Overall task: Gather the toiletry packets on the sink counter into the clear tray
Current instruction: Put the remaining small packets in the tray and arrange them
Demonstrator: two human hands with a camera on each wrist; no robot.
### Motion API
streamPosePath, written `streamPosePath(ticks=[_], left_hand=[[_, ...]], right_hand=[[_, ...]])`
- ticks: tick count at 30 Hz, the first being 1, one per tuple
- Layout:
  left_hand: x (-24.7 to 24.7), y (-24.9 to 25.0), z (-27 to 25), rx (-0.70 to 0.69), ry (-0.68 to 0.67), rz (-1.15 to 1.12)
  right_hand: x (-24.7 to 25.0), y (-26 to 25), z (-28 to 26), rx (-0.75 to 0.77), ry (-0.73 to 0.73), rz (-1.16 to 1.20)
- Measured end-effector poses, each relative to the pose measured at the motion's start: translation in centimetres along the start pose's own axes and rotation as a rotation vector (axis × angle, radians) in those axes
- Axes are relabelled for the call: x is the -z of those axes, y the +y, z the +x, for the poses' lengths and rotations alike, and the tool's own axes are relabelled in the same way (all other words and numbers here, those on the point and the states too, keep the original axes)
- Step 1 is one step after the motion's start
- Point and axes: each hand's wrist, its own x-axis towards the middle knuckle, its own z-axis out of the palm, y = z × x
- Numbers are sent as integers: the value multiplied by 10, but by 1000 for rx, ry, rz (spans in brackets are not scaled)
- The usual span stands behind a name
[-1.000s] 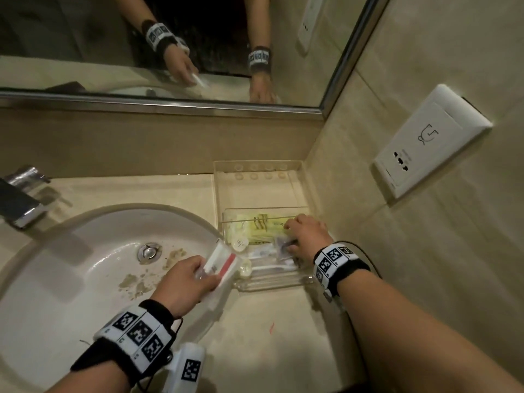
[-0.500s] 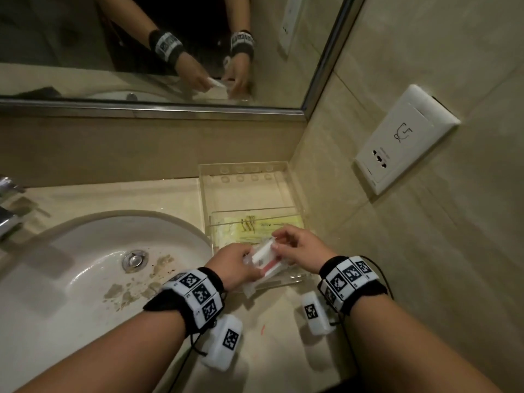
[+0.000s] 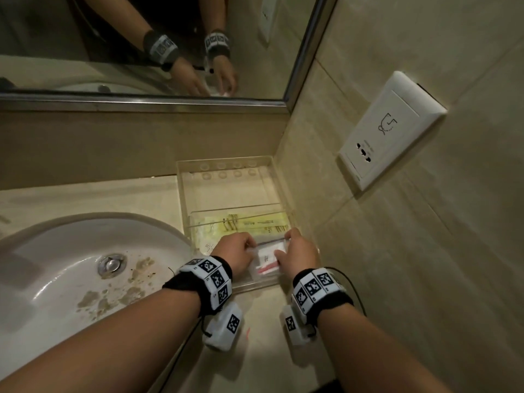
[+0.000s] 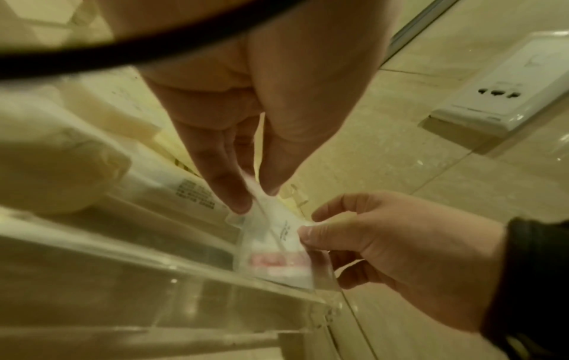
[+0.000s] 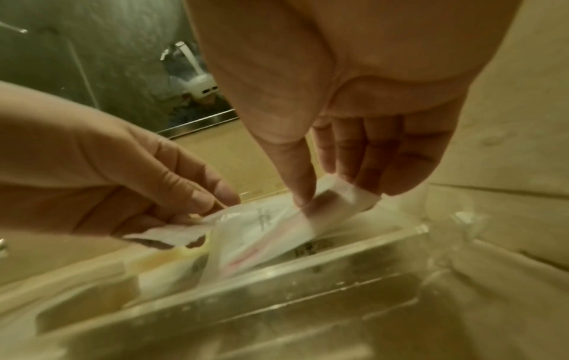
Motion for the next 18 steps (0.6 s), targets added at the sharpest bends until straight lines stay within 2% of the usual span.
streamPosePath(ticks=[2, 5, 7, 14, 18], left_hand=[[-3, 1, 2, -41, -14, 58], [-8, -1, 1, -126, -60, 214], [-12, -3, 0, -170, -70, 295], [-17, -4, -1, -256, -47, 444], [-20, -2, 2, -261, -52, 455]], right_hand=[[-2, 1, -2, 50, 14, -135], [-4, 5, -4, 226, 67, -409], [-4, 6, -5, 269, 41, -478], [-5, 2, -7, 199, -93, -338], [-2, -3, -4, 235, -138, -382]])
